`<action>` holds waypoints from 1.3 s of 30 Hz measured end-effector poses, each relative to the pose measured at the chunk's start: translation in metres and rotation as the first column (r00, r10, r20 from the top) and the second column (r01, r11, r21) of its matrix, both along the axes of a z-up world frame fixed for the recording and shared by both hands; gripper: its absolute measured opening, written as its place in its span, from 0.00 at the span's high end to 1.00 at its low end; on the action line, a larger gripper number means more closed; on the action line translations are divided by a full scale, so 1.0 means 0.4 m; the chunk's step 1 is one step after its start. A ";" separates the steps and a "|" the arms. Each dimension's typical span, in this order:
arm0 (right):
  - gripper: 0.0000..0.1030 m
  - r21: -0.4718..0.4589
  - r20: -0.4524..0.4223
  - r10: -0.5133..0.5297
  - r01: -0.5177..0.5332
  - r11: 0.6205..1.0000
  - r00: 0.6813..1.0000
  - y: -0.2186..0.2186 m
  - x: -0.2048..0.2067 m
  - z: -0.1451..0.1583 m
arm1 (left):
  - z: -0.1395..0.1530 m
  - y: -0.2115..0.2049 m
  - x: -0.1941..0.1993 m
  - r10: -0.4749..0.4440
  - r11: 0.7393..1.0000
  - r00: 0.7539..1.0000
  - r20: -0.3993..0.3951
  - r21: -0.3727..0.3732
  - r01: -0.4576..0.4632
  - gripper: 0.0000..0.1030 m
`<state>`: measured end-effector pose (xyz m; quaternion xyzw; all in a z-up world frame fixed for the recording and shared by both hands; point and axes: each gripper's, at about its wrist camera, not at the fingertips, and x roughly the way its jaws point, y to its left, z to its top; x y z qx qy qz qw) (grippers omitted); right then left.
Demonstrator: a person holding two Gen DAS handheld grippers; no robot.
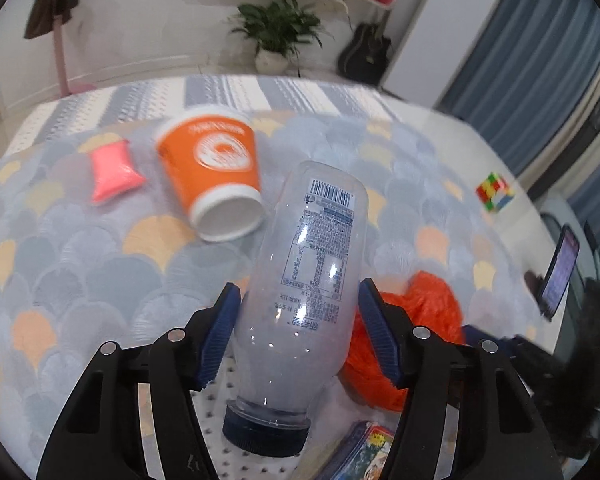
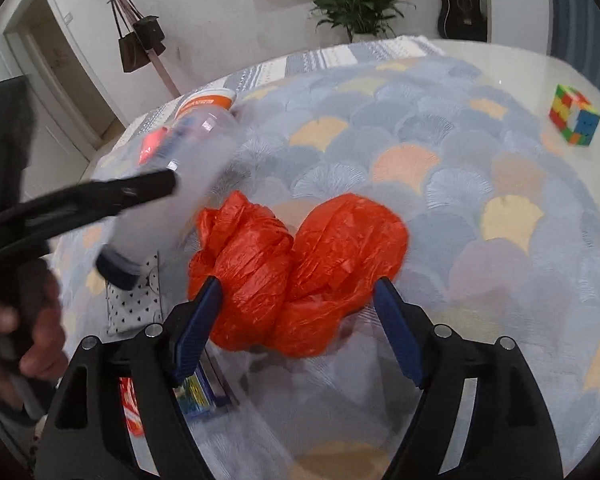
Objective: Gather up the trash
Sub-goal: 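Grasp the clear plastic bottle with the left tool while the right tool grasps the orange plastic bag, then carry bottle and orange bag over the blue basket and open both tools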
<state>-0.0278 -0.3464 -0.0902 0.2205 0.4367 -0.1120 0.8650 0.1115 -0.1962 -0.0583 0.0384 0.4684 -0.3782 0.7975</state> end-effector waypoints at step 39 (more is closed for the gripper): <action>0.88 -0.254 0.353 0.469 -0.400 0.881 0.809 0.589 0.235 0.411 | 0.294 0.861 0.044 0.660 0.731 0.743 0.111 -0.324 -0.601 0.42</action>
